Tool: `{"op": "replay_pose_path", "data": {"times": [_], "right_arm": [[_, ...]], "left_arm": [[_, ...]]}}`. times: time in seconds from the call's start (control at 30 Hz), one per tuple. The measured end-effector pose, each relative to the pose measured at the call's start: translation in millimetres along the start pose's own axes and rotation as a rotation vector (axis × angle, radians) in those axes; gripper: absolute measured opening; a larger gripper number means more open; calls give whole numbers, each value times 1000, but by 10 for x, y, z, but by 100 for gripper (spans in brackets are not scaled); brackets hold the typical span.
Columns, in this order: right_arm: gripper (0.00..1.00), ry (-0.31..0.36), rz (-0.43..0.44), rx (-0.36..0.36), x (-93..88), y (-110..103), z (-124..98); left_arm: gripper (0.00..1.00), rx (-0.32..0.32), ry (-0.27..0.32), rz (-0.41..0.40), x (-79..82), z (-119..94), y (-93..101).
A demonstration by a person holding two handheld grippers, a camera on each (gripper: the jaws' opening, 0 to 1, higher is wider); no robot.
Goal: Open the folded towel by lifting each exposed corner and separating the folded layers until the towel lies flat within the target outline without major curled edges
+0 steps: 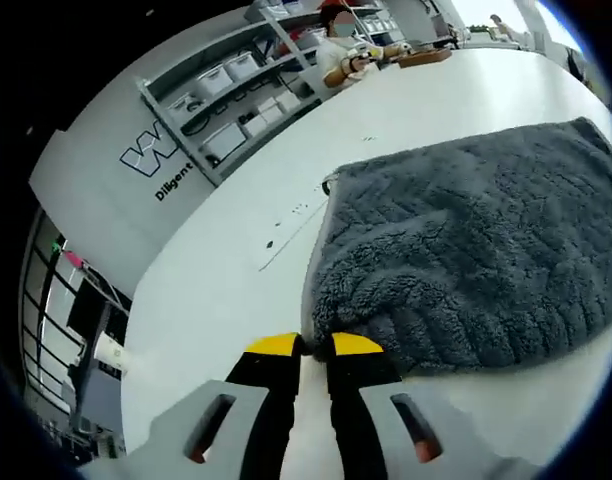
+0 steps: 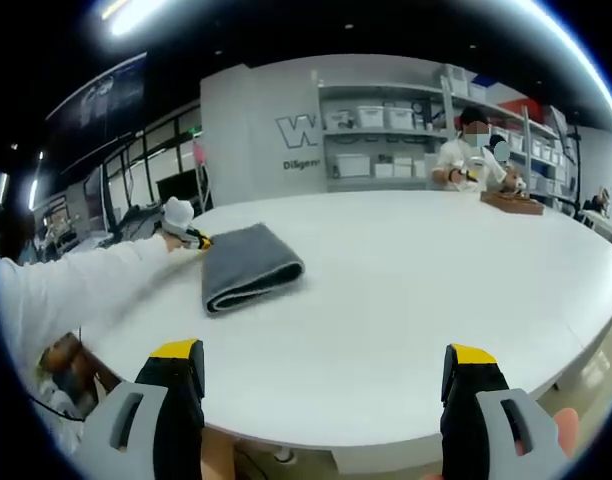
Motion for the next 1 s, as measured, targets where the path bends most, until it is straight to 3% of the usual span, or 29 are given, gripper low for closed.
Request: {"op": "replay_pose_path", "data": {"times": [0.27,0.6,0.83,1.0], "right_arm": [[99,-39,-34,-4,-54,10,9],[99,-35,-29,5,-54,31,-41],[99,-50,-45,49,-14,-9,36],[99,-76,-87,86,1,-80,59]], "left_arm": [[10,30,-2,-17,190,239,-21],[10,47,-16,-28,435,491,-7],[10,71,-21,-25,637,680,-2],[12,80,-24,-61,655,664,-52]]}}
Point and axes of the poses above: the point that each gripper's makers call its tool centre point, and the gripper's own axes: z roughly forward along the fingers, y roughly to its right, x roughly out of its top, the point moved 3 cm from there along -z, roughly backward along the fingers, and after that the axes turned 8 degrees about -z, right-handed, at the moved point
